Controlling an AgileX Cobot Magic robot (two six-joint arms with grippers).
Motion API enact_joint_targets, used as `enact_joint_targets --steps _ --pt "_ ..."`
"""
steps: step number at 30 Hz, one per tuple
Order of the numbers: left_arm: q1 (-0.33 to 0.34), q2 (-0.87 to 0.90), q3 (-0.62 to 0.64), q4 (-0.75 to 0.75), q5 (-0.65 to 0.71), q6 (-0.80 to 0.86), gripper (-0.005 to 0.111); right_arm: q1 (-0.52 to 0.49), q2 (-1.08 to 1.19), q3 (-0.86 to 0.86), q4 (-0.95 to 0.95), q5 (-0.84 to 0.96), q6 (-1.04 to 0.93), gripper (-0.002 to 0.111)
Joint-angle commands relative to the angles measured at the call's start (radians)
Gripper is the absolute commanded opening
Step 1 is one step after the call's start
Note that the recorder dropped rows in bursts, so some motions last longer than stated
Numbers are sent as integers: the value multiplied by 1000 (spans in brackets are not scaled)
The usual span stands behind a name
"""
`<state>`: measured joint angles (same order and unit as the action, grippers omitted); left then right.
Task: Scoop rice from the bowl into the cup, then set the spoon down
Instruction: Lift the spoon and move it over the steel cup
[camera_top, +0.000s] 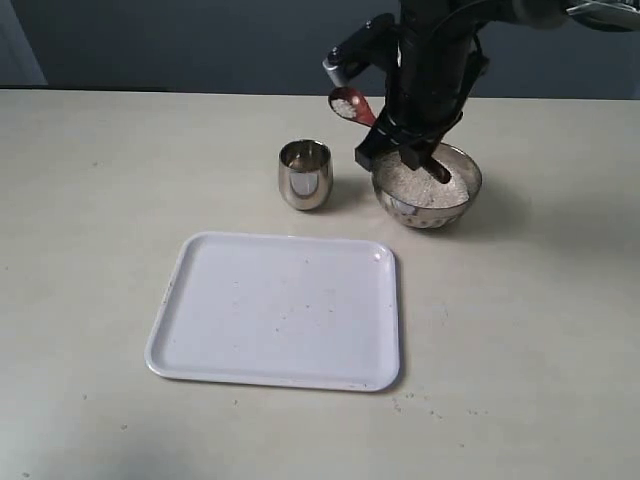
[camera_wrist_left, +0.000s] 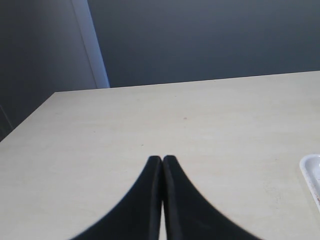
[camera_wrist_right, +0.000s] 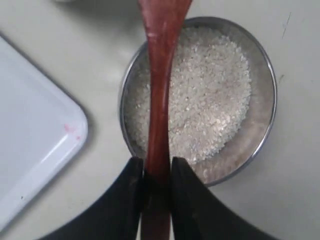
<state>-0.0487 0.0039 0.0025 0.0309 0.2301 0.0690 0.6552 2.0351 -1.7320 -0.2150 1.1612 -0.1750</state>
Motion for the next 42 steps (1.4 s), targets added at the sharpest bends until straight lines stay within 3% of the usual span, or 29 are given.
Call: enact_joint_targets --steps 1,13,21,42 --pt "-2 -4 -3 -1 -13 -2 0 15 42 -71 7 38 -12 -1" --pt "-2 -4 -3 -1 -13 -2 0 102 94 -86 -98 30 -8 -1" --pt "-2 -4 -3 -1 -13 -2 0 106 119 -86 -202 8 -8 -1" --pt "-2 -4 -3 -1 -13 -2 0 115 144 -86 -256 -57 -4 -1"
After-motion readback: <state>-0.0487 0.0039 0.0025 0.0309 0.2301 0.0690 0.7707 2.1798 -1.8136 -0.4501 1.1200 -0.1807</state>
